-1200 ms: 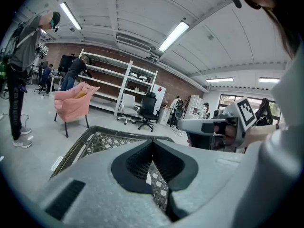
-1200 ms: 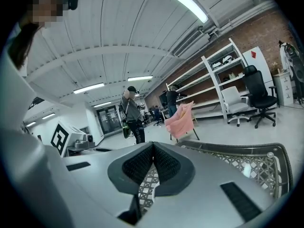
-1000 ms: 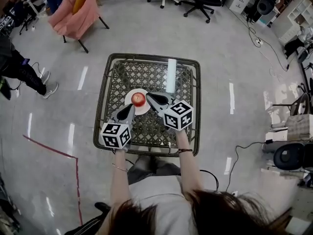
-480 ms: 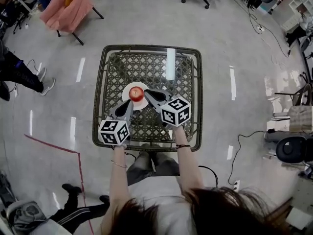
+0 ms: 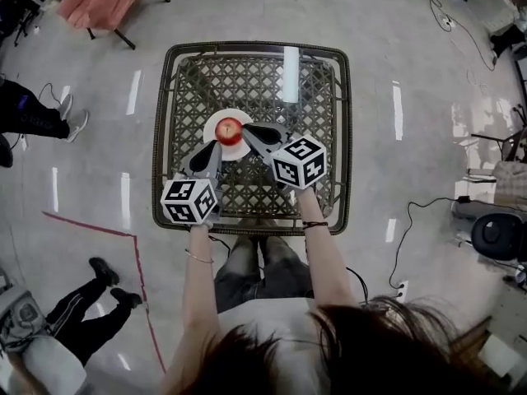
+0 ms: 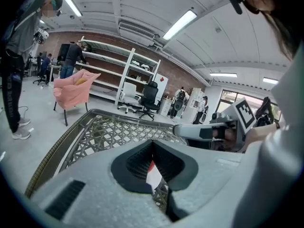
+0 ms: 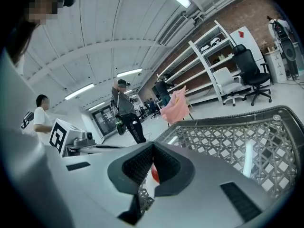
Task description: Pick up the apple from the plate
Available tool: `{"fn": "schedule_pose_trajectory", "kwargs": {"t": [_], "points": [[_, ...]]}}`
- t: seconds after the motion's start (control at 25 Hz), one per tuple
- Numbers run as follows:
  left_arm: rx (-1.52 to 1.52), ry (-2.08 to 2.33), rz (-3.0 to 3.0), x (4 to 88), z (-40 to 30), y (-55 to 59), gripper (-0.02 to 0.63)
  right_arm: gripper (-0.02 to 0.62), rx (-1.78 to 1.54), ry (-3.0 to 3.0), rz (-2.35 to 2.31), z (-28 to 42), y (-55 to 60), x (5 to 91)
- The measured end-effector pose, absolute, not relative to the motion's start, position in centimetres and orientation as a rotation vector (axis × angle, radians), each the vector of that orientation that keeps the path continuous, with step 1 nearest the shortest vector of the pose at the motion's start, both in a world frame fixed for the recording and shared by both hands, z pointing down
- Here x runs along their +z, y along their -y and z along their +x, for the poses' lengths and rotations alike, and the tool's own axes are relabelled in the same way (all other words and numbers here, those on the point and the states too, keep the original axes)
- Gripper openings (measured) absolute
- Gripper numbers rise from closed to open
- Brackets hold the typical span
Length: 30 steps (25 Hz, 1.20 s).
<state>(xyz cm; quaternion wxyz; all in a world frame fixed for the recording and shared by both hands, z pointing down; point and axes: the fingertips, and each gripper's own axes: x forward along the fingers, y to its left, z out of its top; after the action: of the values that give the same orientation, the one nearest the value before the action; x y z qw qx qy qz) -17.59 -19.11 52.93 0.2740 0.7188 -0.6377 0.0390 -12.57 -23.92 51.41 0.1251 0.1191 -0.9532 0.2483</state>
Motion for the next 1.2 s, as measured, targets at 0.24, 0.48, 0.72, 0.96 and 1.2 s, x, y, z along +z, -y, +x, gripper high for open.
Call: {"fn": "schedule_pose_trajectory", "kwargs": {"t": [0.24,0.48,0.72,0.96,1.2], "points": [[0.111,1.728,1.925,54.3,-17.9,19.2,0.011,0.009,0.725,2.774,0.342,-12.3,24.1,52.8],[0.129,1.734,1.926,55.7,-18.2,19.5,0.012,0.009,0.736,2.764,0.331,-12.2,24.0,54.2],[0.184,1.706,1.961,57.1,-17.5,19.3,0.014,0.009,0.762,2.769,0.351,-12.0,24.0,55.2],[0.169,1.688,1.961,58.3,-17.4,19.5,0.112,0.009,0.766,2.775,0.369,-11.6,24.2,55.9],[0.175,1.693,1.969,59.4,-17.6,19.8,0.196,0.009,0.764,2.773,0.377,-11.3,24.0,57.0]]}}
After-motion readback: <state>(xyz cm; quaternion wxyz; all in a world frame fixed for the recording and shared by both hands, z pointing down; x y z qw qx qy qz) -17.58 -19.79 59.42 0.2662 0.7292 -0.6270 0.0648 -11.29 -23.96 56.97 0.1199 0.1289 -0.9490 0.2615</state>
